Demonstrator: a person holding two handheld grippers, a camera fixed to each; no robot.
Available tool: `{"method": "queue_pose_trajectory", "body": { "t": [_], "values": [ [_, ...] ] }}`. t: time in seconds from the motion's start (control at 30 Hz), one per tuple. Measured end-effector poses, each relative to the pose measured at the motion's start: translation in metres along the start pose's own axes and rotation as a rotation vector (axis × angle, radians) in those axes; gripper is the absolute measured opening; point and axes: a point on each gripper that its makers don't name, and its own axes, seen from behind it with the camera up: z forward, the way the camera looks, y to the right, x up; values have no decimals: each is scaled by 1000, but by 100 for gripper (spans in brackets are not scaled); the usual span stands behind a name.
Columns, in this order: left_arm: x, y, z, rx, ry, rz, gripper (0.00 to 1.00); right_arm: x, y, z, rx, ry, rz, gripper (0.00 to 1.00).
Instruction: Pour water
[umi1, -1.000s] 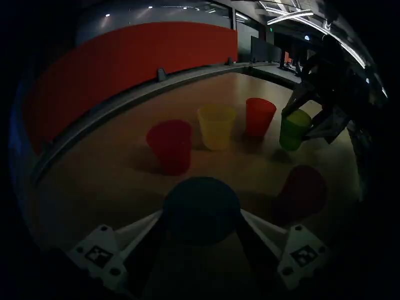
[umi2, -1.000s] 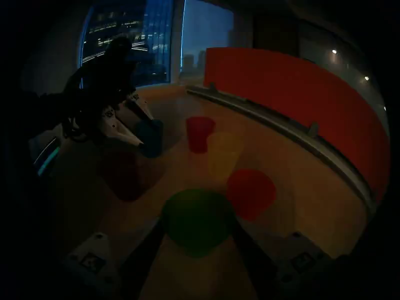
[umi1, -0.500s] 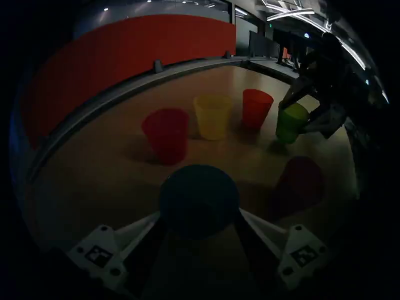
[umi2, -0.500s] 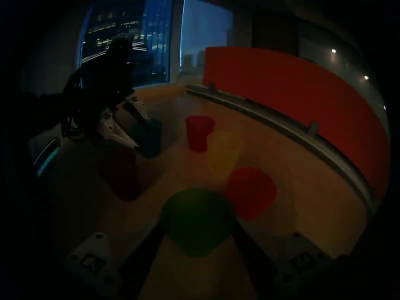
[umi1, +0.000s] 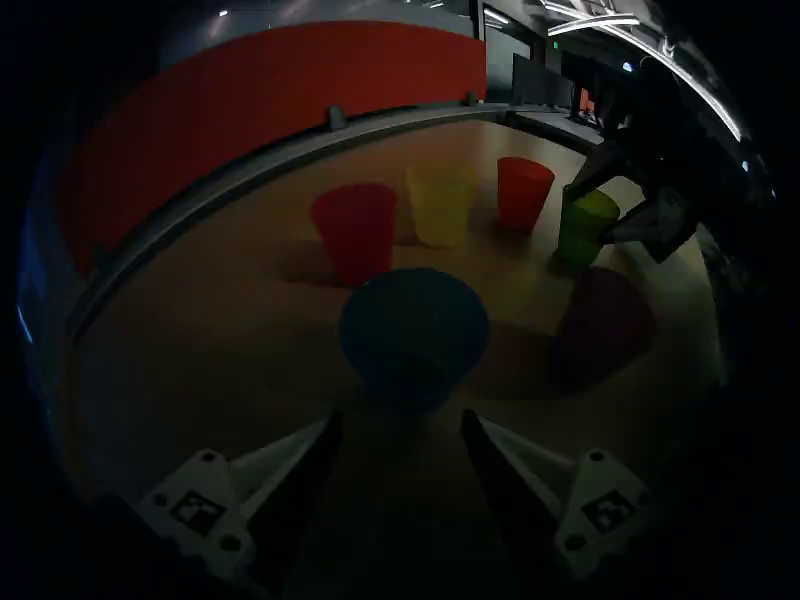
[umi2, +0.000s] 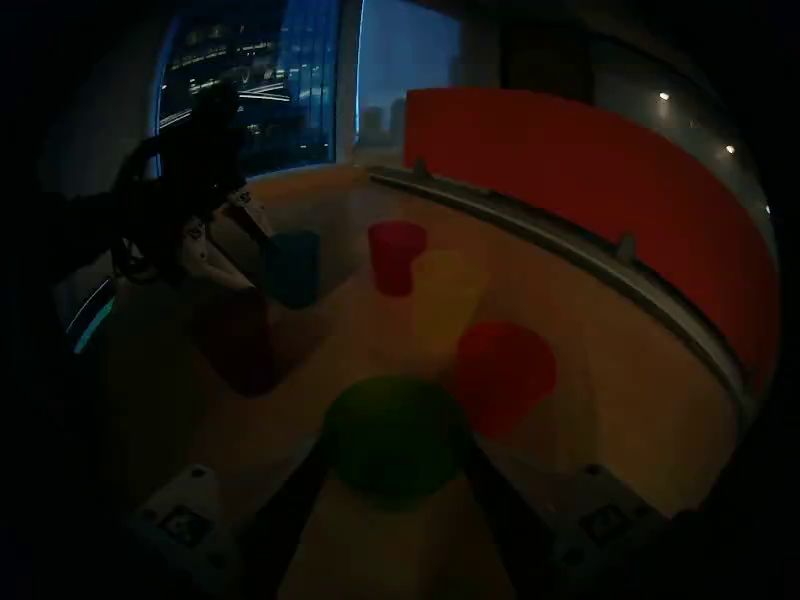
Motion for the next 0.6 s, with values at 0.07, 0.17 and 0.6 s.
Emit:
{"method": "queue_pose_trajectory", "body": {
  "t": [0.07,0.17,0.6],
  "values": [
    [-2,1,-4,4,8,-8,87,-1,0,0,-2,1,0,100],
    [-6,4,-10,5,13,-15,87,-3,0,-1,-4,1,3,100],
    [-7,8,-24,22,25,-28,87,-7,1,-3,-18,13,23,100]
  ]
}}
